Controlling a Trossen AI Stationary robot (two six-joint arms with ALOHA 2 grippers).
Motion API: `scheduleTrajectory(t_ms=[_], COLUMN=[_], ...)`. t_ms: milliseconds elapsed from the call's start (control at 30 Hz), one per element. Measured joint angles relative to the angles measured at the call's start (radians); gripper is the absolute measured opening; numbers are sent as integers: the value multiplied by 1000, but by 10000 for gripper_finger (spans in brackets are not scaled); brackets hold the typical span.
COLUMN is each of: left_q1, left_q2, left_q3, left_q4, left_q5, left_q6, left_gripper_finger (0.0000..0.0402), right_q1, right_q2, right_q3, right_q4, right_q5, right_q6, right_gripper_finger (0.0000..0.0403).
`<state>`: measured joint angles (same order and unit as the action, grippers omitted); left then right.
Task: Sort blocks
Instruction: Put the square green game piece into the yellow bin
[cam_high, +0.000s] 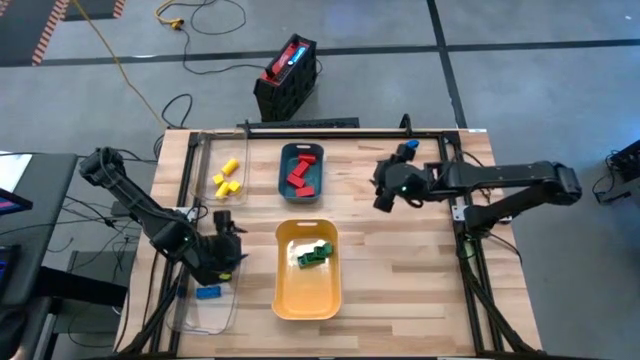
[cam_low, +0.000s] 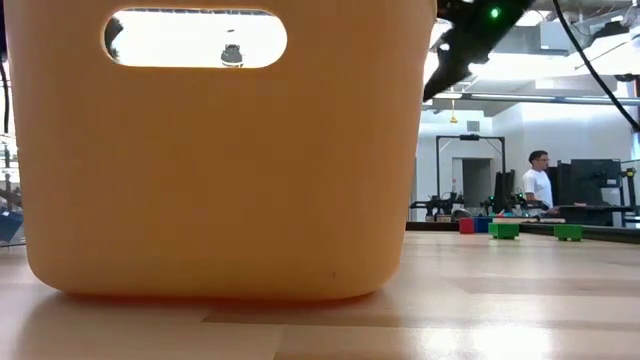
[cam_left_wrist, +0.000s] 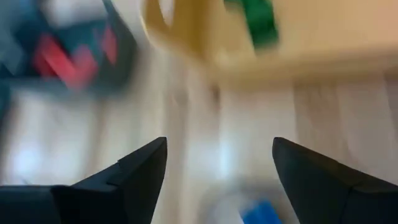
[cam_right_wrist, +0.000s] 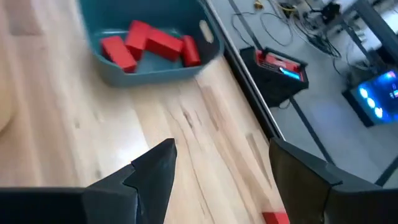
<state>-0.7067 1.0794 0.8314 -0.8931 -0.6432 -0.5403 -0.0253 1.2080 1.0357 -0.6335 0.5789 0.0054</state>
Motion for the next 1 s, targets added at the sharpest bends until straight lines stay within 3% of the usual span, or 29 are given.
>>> scheduleTrajectory(t_ms=[133, 300, 400, 667, 867, 1000], left_q1=[33, 134, 183, 255, 282, 283], left_q2=[0, 0, 0, 0, 0, 0], left_q3=[2, 2, 2, 2, 2, 2], left_q4=[185, 344, 389, 588, 628, 628], left_q5=[-147, -141, -113, -36, -15, -4], left_q6=[260, 484, 539, 711, 740, 734], left_gripper_finger=[288, 288, 288, 288, 288, 288], right_q1=[-37, -41, -34, -18, -128, -192], right_q2=[-49, -66, -58, -57, -64, -56], right_q3=[-84, -124, -125, -138, -275, -341], right_q4=[51, 57, 23, -98, -106, -106], right_q5=[-1, -24, -80, -103, -162, -184], right_q6=[29, 48, 62, 111, 169, 79], right_gripper_finger=[265, 265, 265, 265, 265, 265])
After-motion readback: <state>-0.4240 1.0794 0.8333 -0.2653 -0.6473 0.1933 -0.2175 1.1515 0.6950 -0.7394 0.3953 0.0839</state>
